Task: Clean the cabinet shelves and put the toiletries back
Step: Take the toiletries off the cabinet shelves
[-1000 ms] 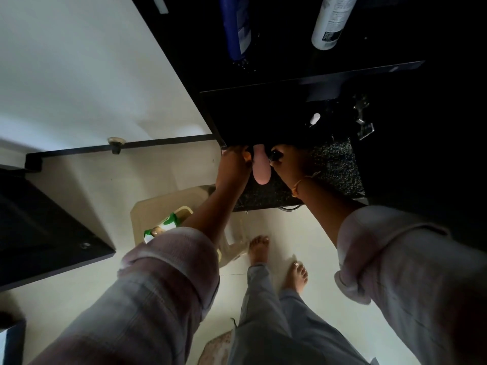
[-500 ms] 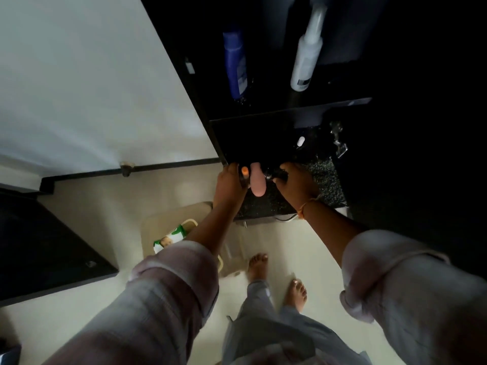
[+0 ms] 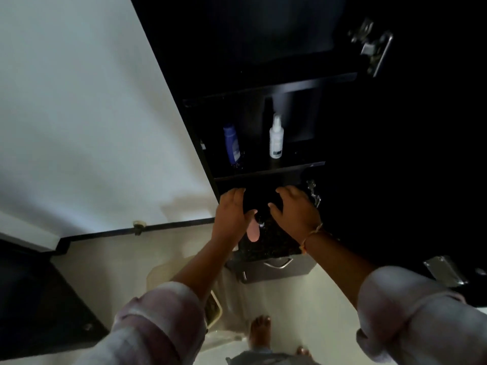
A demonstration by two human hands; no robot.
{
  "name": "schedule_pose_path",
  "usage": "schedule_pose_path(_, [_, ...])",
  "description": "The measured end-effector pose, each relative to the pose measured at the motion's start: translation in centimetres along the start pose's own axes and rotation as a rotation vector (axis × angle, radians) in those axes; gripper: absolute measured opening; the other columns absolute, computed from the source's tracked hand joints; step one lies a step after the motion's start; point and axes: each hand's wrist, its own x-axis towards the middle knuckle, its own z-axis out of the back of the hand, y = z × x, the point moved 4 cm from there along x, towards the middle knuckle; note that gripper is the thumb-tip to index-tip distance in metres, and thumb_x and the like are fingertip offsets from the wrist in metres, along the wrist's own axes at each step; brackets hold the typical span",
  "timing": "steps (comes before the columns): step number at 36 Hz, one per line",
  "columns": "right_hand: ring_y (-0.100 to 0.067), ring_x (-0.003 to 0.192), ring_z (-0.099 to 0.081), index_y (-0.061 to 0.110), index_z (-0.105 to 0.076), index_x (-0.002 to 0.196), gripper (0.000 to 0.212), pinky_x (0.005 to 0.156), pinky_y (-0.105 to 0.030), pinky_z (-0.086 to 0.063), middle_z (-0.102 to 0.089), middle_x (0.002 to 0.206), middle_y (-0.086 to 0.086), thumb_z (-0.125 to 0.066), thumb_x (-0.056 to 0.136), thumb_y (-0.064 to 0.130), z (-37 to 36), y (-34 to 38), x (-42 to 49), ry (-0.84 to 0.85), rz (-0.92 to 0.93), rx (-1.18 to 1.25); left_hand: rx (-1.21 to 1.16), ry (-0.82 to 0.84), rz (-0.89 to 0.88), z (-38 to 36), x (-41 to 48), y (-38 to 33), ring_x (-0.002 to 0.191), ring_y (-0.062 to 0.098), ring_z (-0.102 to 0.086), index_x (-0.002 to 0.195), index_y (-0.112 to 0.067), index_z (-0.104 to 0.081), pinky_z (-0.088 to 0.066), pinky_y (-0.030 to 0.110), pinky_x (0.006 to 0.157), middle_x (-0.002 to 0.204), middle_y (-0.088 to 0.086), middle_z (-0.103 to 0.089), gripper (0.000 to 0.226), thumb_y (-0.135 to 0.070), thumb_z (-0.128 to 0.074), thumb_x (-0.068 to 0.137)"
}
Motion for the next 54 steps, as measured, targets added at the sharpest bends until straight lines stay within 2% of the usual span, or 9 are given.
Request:
schedule_pose_path(8, [-0.031, 0.103, -0.056, 0.016, -0.059, 0.116, 0.045, 0.076, -0.038, -0.052, -0.059, 0.117, -0.007, -0.06, 0.082, 0.046, 9.0, 2.7, 1.5, -0.304, 0.098, -0.036, 0.029, -0.236, -0.229, 7.6, 2.4, -6.9, 0.12, 0.025, -0.046, 0.132, -0.009, -0.05, -0.039, 0.034, 0.102, 0.129, 0.009, -0.053, 0.058, -0.034, -0.07, 0.084])
schedule_pose_path(10, [-0.032, 0.101, -0.056, 0.015, -0.059, 0.115, 0.046, 0.077, -0.039, -0.051, -0.06, 0.116, -0.008, -0.06, 0.082, 0.046, 11.2, 3.5, 1.8, -0.377, 0.123, -0.024, 0.027, -0.302, -0.257, 9.5, 2.9, -8.4, 0.12, 0.024, -0.047, 0.131, -0.008, -0.051, -0.042, 0.035, 0.103, 0.129, 0.009, -0.053, 0.055, -0.035, -0.068, 0.086])
schedule_pose_path(14, [-0.031, 0.102, -0.054, 0.014, -0.059, 0.114, 0.048, 0.079, -0.039, -0.05, -0.059, 0.117, -0.009, -0.056, 0.083, 0.05, 15.9, 5.6, 2.1, -0.541, 0.167, -0.03, 0.025, -0.447, -0.282, 13.4, 3.6, -11.5, 0.123, 0.021, -0.046, 0.131, -0.009, -0.05, -0.037, 0.03, 0.105, 0.131, 0.007, -0.053, 0.053, -0.038, -0.065, 0.089])
schedule_pose_path(18, [-0.03, 0.108, -0.053, 0.014, -0.056, 0.12, 0.054, 0.084, -0.04, -0.05, -0.056, 0.121, -0.008, -0.052, 0.084, 0.054, 20.6, 7.8, 3.0, -0.651, 0.196, 0.01, 0.015, -0.577, -0.335, 17.9, 4.2, -14.8, 0.124, 0.018, -0.045, 0.131, -0.01, -0.051, -0.038, 0.03, 0.106, 0.131, 0.006, -0.052, 0.051, -0.038, -0.063, 0.09])
schedule_pose_path(25, [-0.032, 0.104, -0.054, 0.012, -0.058, 0.12, 0.053, 0.085, -0.039, -0.048, -0.058, 0.118, -0.01, -0.057, 0.083, 0.05, 29.2, 11.1, 5.2, -0.879, 0.246, 0.04, 0.06, -0.704, -0.43, 25.0, 7.0, -19.6, 0.125, 0.021, -0.043, 0.13, -0.008, -0.051, -0.038, 0.032, 0.106, 0.133, 0.008, -0.051, 0.05, -0.038, -0.06, 0.091])
schedule_pose_path(32, [-0.033, 0.104, -0.053, 0.011, -0.057, 0.117, 0.05, 0.085, -0.041, -0.047, -0.057, 0.116, -0.012, -0.054, 0.085, 0.049, 36.5, 13.8, 8.5, -0.992, 0.268, -0.018, 0.073, -0.825, -0.53, 31.5, 10.7, -24.2, 0.123, 0.022, -0.045, 0.128, -0.007, -0.052, -0.037, 0.031, 0.105, 0.13, 0.008, -0.052, 0.047, -0.036, -0.059, 0.091])
schedule_pose_path(40, [-0.037, 0.11, -0.051, 0.003, -0.051, 0.121, 0.051, 0.092, -0.04, -0.043, -0.051, 0.121, -0.019, -0.062, 0.085, 0.037, 41.9, 15.0, 14.0, -0.926, 0.239, 0.011, 0.024, -0.787, -0.581, 36.7, 16.4, -28.1, 0.112, 0.029, -0.046, 0.12, -0.007, -0.051, -0.043, 0.037, 0.091, 0.123, 0.012, -0.051, 0.041, -0.028, -0.062, 0.087])
schedule_pose_path(47, [-0.042, 0.113, -0.053, 0.003, -0.044, 0.129, 0.061, 0.094, -0.041, -0.046, -0.043, 0.13, -0.022, -0.069, 0.082, 0.032, 43.8, 14.9, 18.5, -0.794, 0.12, 0.035, -0.002, -0.53, -0.495, 37.8, 23.1, -28.8, 0.131, 0.031, -0.037, 0.14, -0.011, -0.041, -0.037, 0.04, 0.106, 0.143, 0.012, -0.039, 0.061, -0.031, -0.064, 0.088])
schedule_pose_path(54, [-0.046, 0.113, -0.054, 0.011, -0.028, 0.145, 0.076, 0.089, -0.041, -0.049, -0.036, 0.138, -0.025, -0.068, 0.085, 0.033, 44.3, 14.9, 21.3, -0.727, 0.075, -0.035, 0.004, -0.422, -0.476, 37.7, 27.3, -28.2, 0.135, 0.03, -0.032, 0.145, -0.017, -0.038, -0.032, 0.038, 0.112, 0.146, 0.01, -0.034, 0.066, -0.036, -0.065, 0.088])
